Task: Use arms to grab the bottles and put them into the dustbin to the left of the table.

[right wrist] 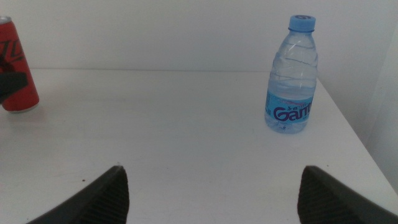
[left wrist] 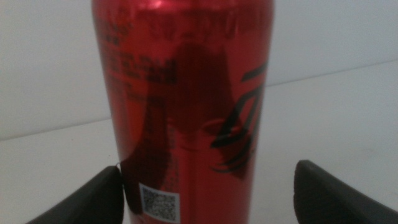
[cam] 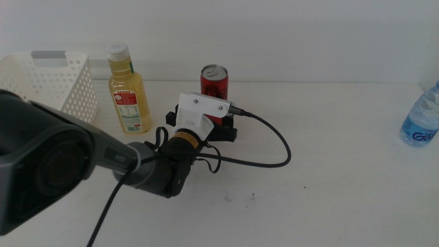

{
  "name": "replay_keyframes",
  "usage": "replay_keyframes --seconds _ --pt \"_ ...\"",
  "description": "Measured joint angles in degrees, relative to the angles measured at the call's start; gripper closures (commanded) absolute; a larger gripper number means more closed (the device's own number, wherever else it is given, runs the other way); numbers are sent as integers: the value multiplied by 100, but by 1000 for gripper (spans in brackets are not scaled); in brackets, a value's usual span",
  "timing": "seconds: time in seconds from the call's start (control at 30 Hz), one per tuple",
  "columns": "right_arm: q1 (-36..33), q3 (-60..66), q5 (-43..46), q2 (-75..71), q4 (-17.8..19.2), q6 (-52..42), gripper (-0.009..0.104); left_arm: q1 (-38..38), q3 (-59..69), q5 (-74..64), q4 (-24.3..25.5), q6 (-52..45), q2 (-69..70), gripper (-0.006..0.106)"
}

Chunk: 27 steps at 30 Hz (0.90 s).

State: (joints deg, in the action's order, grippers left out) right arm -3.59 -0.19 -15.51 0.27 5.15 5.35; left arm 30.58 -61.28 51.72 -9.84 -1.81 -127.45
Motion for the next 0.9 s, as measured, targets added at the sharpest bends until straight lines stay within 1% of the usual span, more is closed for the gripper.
replay_keyframes --seconds 0.33,0.4,0.43,0.47,0.53,0.7,0.73,0.9 --pt "0 0 0 0 0 11 3 -186 -855 -44 0 -11 -595 8" --pt "0 0 0 0 0 11 3 -199 -1001 -180 10 0 -671 11" --pt "0 0 0 0 0 11 3 -199 -1044 -250 10 0 -683 15" --pt "0 0 0 0 0 11 3 -199 -1086 -325 23 13 -699 21" --pt "0 0 0 0 0 11 3 -199 -1111 -410 34 13 -703 39" --pt "0 0 0 0 0 11 3 -199 -947 -517 111 -10 -549 101" --pt "0 0 0 0 0 11 3 -199 -820 -562 123 -10 -442 102" --pt "0 0 0 0 0 11 3 -176 323 -1065 121 -68 724 102"
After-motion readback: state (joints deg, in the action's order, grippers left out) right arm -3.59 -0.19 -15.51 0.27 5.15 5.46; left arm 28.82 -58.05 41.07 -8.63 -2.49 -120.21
